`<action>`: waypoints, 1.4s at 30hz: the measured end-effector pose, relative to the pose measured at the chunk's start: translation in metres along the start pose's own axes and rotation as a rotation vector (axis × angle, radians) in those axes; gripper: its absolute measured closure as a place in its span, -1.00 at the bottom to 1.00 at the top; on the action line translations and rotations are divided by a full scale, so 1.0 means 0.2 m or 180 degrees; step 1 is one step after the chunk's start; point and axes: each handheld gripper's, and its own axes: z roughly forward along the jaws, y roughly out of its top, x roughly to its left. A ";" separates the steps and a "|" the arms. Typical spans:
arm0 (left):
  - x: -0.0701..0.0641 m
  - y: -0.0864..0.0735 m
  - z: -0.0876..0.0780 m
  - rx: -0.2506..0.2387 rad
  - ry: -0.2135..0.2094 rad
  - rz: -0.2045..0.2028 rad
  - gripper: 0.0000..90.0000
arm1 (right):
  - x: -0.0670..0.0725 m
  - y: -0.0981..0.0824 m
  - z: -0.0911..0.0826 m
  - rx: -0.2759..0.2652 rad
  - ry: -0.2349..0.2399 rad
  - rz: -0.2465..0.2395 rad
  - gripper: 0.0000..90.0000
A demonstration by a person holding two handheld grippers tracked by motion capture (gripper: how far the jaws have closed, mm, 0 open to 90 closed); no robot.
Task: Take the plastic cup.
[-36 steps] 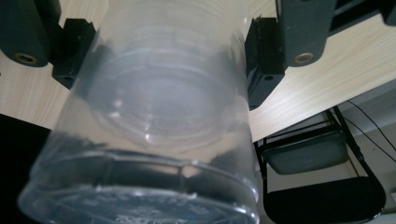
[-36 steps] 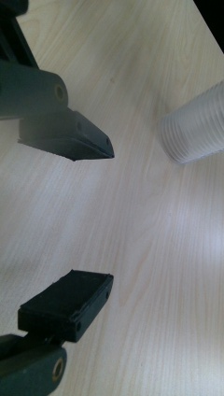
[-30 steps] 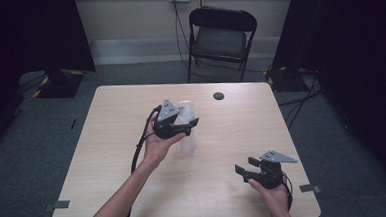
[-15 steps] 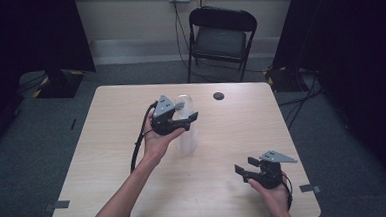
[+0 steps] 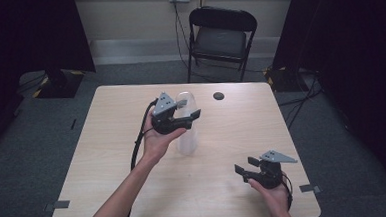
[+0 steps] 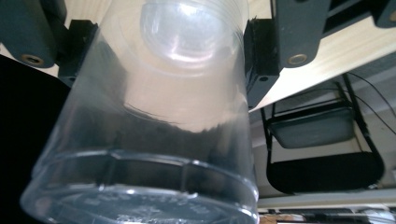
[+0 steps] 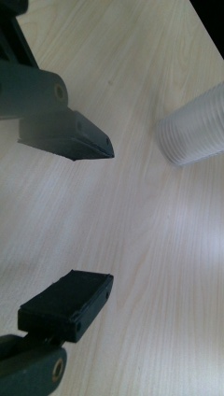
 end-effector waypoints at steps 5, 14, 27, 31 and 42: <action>0.01 0.03 -0.02 -0.0039 -0.0007 0.0020 -0.18 | 0.00 0.00 0.01 0.0008 0.0007 -0.0009 -0.27; 0.02 0.05 -0.06 -0.0077 0.0055 -0.0020 -0.18 | 0.00 0.00 0.01 0.0012 0.0003 -0.0012 -0.27; 0.04 0.08 -0.17 -0.0066 0.0106 -0.0125 -0.18 | 0.01 0.00 0.01 0.0012 0.0005 -0.0046 -0.27; 0.05 0.08 -0.21 -0.0055 0.0040 -0.0226 -0.18 | 0.01 0.00 0.01 0.0024 0.0023 -0.0026 -0.27; 0.09 0.01 -0.33 0.0030 0.0093 -0.0422 -0.18 | 0.04 0.00 0.03 0.0046 -0.0018 -0.0085 -0.20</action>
